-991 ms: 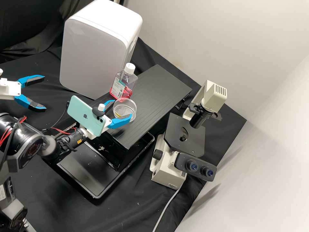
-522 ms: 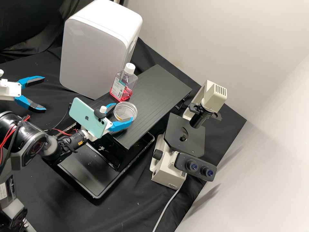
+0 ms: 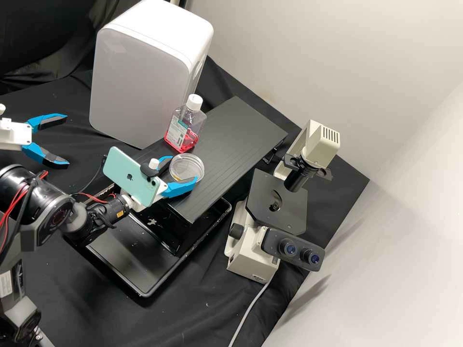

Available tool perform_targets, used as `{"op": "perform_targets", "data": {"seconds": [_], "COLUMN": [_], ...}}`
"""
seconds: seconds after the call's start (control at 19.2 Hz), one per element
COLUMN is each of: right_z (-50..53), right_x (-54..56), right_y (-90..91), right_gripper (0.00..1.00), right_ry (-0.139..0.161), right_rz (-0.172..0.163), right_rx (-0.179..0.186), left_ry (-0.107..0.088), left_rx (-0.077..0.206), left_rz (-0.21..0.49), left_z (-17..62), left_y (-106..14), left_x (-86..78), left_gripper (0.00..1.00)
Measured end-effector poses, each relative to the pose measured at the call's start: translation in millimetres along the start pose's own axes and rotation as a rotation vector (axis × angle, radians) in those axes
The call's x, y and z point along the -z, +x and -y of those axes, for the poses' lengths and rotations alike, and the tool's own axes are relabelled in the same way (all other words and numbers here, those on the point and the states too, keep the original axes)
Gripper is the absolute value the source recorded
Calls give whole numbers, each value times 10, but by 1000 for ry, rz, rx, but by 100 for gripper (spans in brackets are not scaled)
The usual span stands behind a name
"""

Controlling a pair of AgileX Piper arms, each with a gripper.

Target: Place the lid on the petri dish

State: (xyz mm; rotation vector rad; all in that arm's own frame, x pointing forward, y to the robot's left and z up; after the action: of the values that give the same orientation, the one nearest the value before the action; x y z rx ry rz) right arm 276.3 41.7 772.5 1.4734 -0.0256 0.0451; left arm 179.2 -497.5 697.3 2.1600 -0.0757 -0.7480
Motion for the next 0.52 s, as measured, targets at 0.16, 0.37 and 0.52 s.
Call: {"op": "perform_targets", "data": {"seconds": [0.16,0.37,0.52], "right_z": [-5,-2,-2], "right_x": [14,20,20], "right_y": [18,18,18], "right_gripper": [100,100,100], "right_ry": [-5,-12,-12], "right_rz": [-6,-8,-8], "right_rx": [-8,-6,-6], "left_ry": [0,0,0], "left_rx": [0,0,0], "left_rz": [0,0,0], "left_z": [0,0,0], "left_y": [0,0,0], "left_x": [0,0,0], "left_gripper": [100,100,100]}}
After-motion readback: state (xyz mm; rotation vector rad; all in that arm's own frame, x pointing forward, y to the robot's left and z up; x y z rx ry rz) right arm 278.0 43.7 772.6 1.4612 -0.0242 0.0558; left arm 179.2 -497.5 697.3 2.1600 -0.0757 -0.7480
